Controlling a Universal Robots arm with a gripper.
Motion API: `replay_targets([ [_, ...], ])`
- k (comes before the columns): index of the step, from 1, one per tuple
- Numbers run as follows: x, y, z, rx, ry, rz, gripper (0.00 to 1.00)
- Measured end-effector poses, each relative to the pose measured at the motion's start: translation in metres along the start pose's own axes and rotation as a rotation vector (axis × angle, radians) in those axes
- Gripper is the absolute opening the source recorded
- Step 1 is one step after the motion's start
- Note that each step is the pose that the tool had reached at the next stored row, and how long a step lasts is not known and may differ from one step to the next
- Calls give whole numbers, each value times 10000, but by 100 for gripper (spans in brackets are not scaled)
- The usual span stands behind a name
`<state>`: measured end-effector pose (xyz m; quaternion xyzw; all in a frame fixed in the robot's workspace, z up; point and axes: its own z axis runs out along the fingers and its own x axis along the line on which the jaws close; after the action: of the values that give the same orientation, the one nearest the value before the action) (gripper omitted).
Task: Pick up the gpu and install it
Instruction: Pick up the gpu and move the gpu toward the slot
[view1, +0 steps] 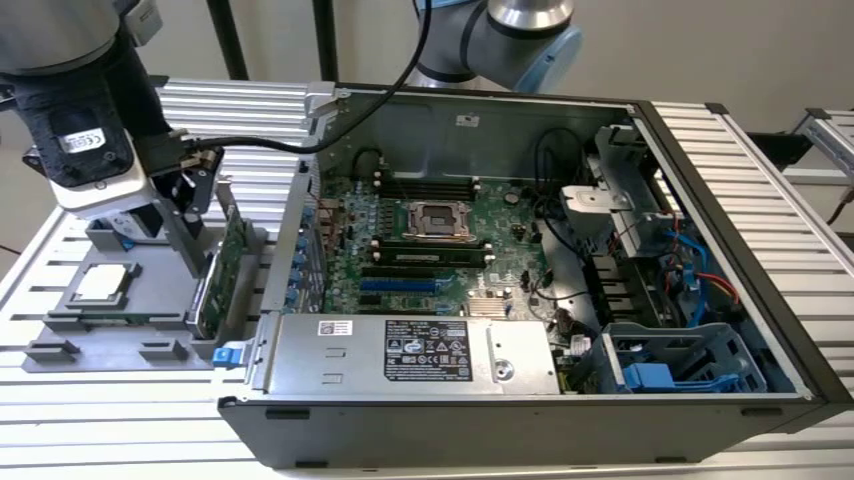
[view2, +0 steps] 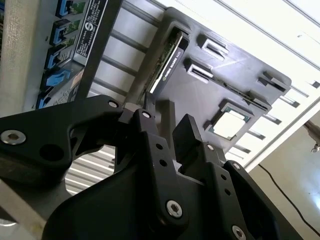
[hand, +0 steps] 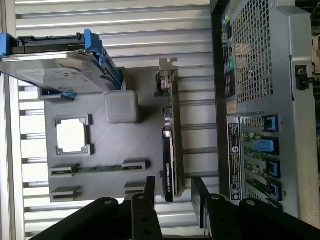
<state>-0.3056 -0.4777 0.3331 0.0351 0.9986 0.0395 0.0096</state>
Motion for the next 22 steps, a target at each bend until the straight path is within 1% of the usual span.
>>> replay_targets([
  [8,0,-3,33,0,0,1,100],
  [22,-1,-5,61,-1,6,1,100],
])
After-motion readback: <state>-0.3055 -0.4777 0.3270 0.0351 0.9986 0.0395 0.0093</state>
